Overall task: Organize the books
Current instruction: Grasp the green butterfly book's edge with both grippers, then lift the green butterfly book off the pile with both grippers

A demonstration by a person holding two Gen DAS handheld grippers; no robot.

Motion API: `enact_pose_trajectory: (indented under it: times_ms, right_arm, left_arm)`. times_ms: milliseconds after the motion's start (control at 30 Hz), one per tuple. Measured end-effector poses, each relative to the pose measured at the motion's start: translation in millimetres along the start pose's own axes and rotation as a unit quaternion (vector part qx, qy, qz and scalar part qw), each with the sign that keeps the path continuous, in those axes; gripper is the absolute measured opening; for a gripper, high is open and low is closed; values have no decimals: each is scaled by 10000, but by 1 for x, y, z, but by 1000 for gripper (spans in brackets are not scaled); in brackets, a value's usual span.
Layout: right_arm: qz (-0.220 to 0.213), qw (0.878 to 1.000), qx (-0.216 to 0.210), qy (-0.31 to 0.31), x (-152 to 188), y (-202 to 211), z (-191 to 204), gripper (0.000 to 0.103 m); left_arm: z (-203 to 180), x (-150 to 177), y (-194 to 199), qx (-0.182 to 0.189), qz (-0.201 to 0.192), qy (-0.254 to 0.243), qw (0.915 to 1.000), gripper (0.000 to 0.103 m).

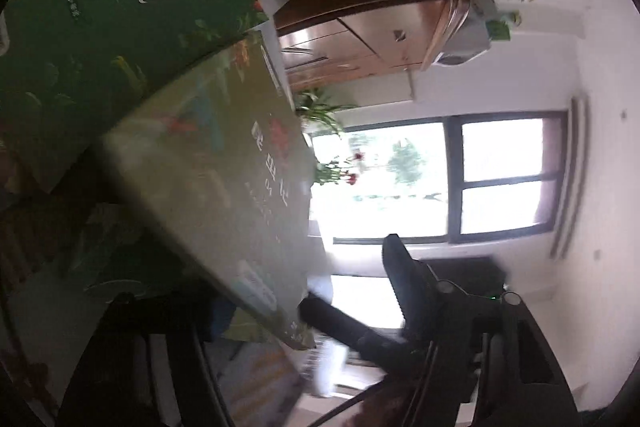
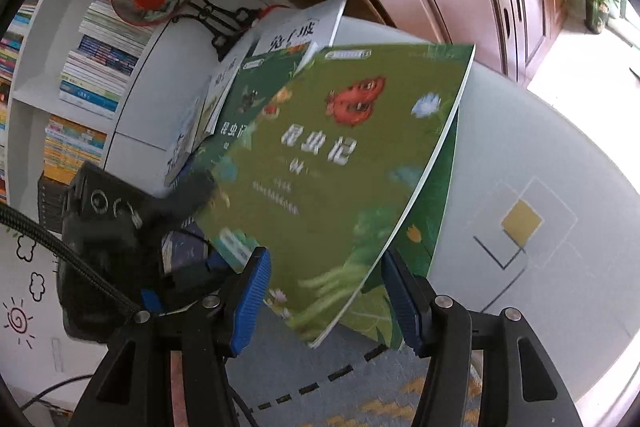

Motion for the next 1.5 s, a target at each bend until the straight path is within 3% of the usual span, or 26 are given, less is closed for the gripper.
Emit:
enact_pose_trajectory:
  times_ms: [167,267,367,433,600,667,800,867,933,1200,1367,1500]
  right_arm:
    - [81,9952,-563,-798,4,0,-17,58]
    - [47,9837,-1047,-1458,0,-12,-28,58]
    - [-222,9751,-1152,-1882,-10,-21,-35,58]
    - [-393,9711,-1190,-2033,-17,-23,-34,52]
    - [-610,9810,-852,-1634,-23,-17,-24,19]
    - [-700,9829,-827,-1486,-25,-10,-16,14]
    - [-652,9890,-815,-1044,-23,4,0,9]
    - [-554,9884,-1007,-996,-17,11,1,9]
    - [-427,9885,-1085,-961,-10,16,3,9]
    - [73,9781,-1792,-1056,17,36,-5,9]
    - [304,9818,-1638,-908,23,38,-18,11]
    - [384,9843,-1496,-853,18,31,-29,11]
  left_arm:
    - [2,-5,-3,201,46,250,9995,60]
    - [2,-3,-4,198,92,217,9995,60]
    - [0,-1,-4,191,157,213,9995,60]
    - [1,1,-2,140,189,165,9996,60]
    - [3,7,2,-53,308,33,9995,60]
    - [5,16,5,-202,458,-148,9986,60]
    - [12,35,20,-716,671,-559,9936,63]
    - [20,41,29,-757,715,-501,9933,70]
    - [27,44,39,-733,671,-385,9943,70]
    - [33,38,58,-99,777,73,9969,72]
    - [38,34,49,316,954,315,9944,75]
    - [35,36,48,165,974,239,9948,75]
Point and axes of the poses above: each gripper's, at about its wrist camera, not at the fingertips, and y roughly against the way its jaws point, z to its left, x to its underside, the point moved 5 cm from there along -y, roughly the way its jaws point, and after that the axes turned 7 degrees about -z, right-handed, at the moved point
